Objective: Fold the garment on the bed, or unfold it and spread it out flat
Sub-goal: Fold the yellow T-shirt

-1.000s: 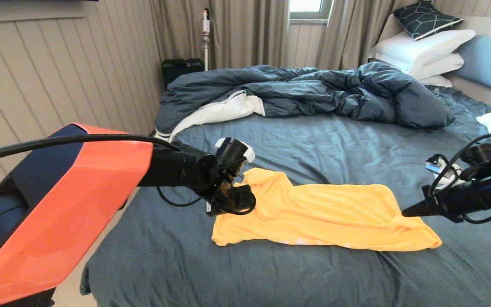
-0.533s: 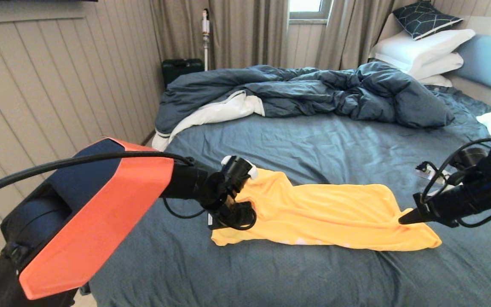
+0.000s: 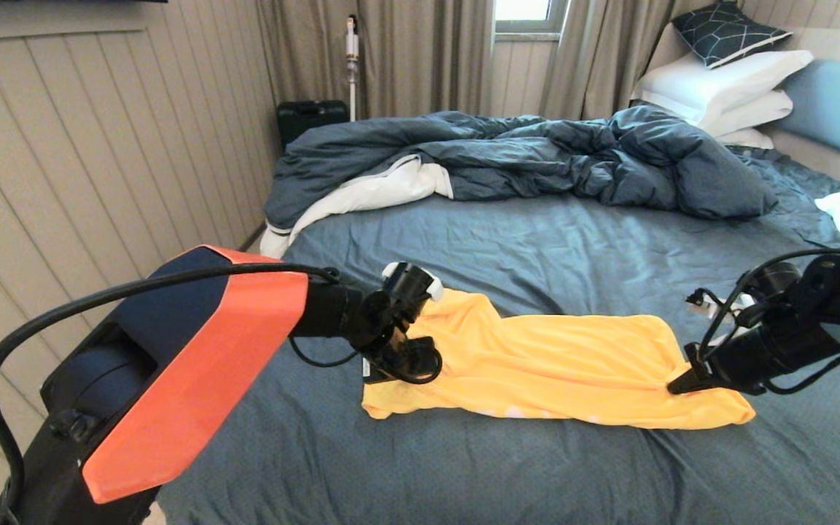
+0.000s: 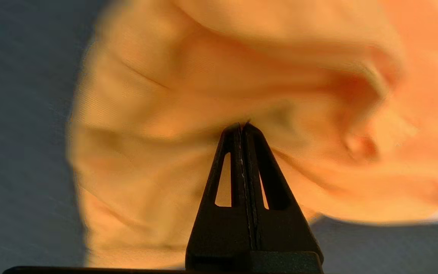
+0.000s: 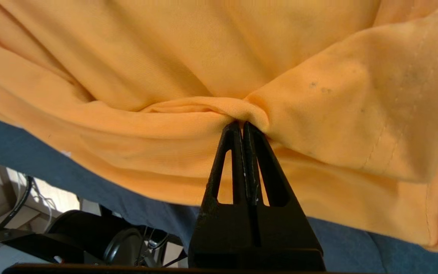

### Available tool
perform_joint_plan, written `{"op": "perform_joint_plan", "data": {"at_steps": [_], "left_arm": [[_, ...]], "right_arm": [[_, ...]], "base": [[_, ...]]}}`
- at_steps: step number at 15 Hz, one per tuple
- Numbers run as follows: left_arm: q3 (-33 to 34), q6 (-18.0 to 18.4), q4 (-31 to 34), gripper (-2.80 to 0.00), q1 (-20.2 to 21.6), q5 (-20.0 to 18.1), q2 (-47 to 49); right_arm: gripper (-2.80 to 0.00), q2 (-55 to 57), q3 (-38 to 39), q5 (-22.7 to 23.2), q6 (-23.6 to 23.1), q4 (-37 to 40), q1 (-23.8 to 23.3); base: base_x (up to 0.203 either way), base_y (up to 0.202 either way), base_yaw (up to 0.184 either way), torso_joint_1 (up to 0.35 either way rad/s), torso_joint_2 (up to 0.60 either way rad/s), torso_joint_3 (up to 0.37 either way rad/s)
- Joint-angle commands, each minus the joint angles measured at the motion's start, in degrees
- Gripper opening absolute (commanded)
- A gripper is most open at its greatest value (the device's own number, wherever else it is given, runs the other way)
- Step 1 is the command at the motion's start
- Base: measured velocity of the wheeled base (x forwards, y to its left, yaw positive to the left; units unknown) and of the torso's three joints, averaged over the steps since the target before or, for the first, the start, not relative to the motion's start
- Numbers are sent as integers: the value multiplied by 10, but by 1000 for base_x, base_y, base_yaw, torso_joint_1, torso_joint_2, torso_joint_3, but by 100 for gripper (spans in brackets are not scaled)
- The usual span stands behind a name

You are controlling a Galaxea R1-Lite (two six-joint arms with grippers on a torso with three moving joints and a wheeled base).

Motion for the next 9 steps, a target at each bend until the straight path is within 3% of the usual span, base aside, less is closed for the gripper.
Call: {"op": "perform_joint_plan", "data": {"at_steps": [1,9], "left_arm": [[0,-4,3,-280,2,1,5],[11,-7,4,-280,5,0,3]], "right_arm": [[-280,11,-9,-1,0,0,6],[-280,78,-113,-28,33,0,7]], "base": [[0,0,0,0,0,0],[0,0,0,0,0,0]]}}
